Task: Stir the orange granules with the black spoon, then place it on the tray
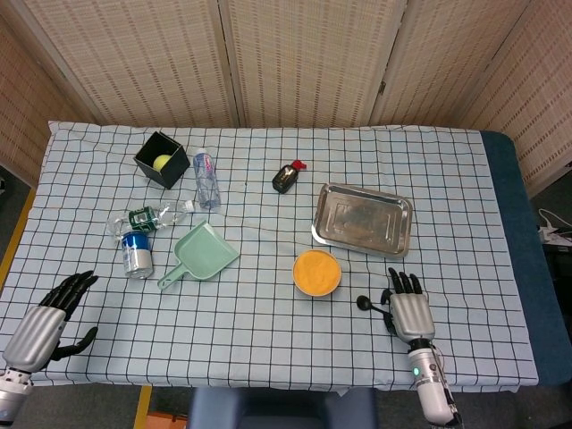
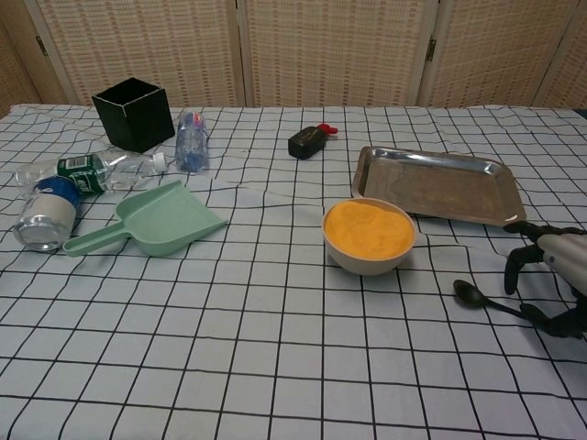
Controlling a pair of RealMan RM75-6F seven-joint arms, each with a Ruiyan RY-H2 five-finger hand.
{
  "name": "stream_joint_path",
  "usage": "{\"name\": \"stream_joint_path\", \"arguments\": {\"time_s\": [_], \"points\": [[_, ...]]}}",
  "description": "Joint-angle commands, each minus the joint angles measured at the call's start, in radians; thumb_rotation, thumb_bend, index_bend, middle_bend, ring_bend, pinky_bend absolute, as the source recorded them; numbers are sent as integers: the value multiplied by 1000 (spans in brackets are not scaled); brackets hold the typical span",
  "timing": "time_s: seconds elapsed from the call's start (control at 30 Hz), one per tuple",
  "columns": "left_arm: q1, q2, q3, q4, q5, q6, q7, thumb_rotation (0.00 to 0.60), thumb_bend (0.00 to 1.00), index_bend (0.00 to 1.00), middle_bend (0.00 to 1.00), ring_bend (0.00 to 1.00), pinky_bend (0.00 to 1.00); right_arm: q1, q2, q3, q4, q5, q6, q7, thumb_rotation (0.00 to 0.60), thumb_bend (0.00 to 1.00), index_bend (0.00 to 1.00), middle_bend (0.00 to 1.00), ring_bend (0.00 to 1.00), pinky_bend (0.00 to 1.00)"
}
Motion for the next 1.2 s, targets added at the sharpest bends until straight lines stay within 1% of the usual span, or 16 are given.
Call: {"name": "stream_joint_path", "arguments": {"time_s": [0.03,0.17,0.47,0.8,1.2], "points": [[1,1,0,0,0,2,-3,600,368,0,0,0,167,3,-10,-1,9,0,6,-2,600,361,443,0,0,0],[2,3,2,1,3,5,-9,600,367,0,0,0,167,8,-22,-6,19,6,5,-9,600,325,444,0,0,0],[1,6,3,4,7,7,-20,600,368,0,0,0,167,17,-47,-4,36,13,13,-13,600,319,444,0,0,0],[3,4,5,8,11,12,-25,600,367,0,0,0,167,26,-70,-2,52,19,13,-7,600,320,474,0,0,0],[4,8,5,7,13,18,-29,600,367,0,0,0,168,28,-76,-11,60,22,19,-19,600,320,491,0,0,0]]}}
